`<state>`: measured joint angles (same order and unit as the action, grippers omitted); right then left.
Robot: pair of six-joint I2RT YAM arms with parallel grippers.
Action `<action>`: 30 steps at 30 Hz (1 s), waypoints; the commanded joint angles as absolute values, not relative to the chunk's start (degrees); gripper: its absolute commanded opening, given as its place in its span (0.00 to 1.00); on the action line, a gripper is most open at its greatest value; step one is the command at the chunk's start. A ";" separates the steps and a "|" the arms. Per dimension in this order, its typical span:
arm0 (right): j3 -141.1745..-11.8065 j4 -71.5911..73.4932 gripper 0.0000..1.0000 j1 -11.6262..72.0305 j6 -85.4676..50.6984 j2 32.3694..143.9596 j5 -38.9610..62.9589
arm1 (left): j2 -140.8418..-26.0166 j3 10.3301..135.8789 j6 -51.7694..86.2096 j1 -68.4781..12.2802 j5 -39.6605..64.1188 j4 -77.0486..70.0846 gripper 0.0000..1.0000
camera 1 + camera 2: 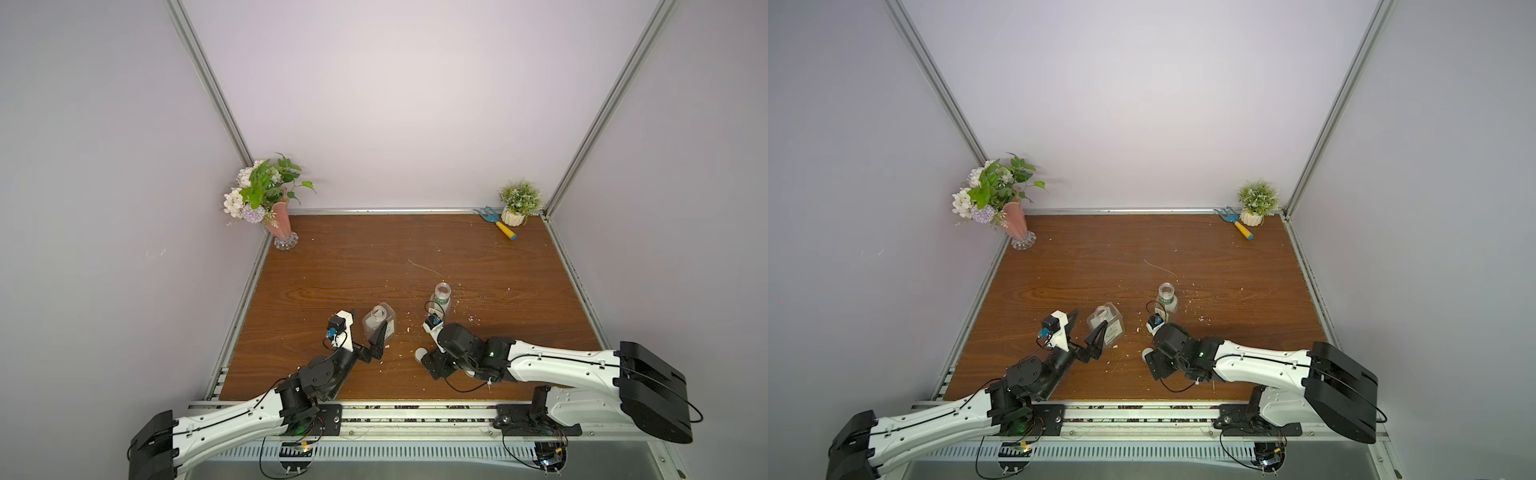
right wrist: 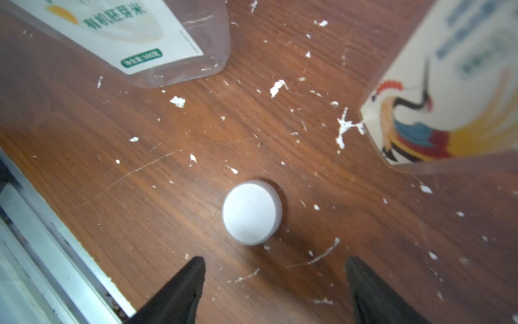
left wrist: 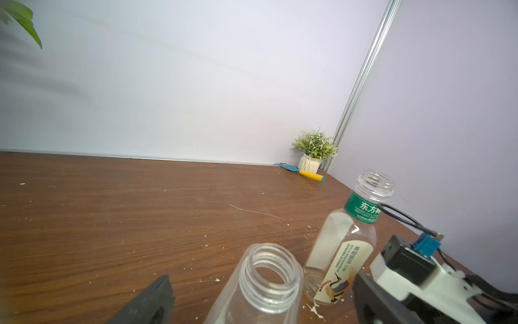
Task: Screw on the bottle caps
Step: Pick up the bottle cap from the center of the board.
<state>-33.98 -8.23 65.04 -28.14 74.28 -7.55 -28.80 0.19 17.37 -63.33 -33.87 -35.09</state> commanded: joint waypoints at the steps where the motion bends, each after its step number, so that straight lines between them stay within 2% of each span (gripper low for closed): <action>1: -37.28 -6.46 0.81 66.24 -26.01 77.11 -7.94 | -33.71 -3.64 17.07 -63.80 -34.41 -37.72 1.00; 6: -38.63 -6.74 0.77 67.73 -26.70 80.05 -9.07 | -39.20 -3.22 19.31 -63.75 -34.71 -38.96 1.00; 11: -39.17 -6.24 0.72 68.17 -27.54 81.98 -10.20 | -38.37 -5.22 19.61 -63.78 -35.68 -41.36 0.98; 16: -40.03 -7.02 0.70 68.27 -27.34 84.04 -12.05 | -39.32 -5.99 18.89 -63.81 -36.73 -43.14 0.91; 21: -41.27 -7.48 0.68 68.25 -27.14 85.91 -12.86 | -45.12 -5.63 18.80 -63.79 -36.20 -46.65 0.88; 30: -41.93 -8.82 0.54 68.23 -27.20 86.84 -13.18 | -47.48 -6.88 18.88 -63.77 -36.81 -50.16 0.83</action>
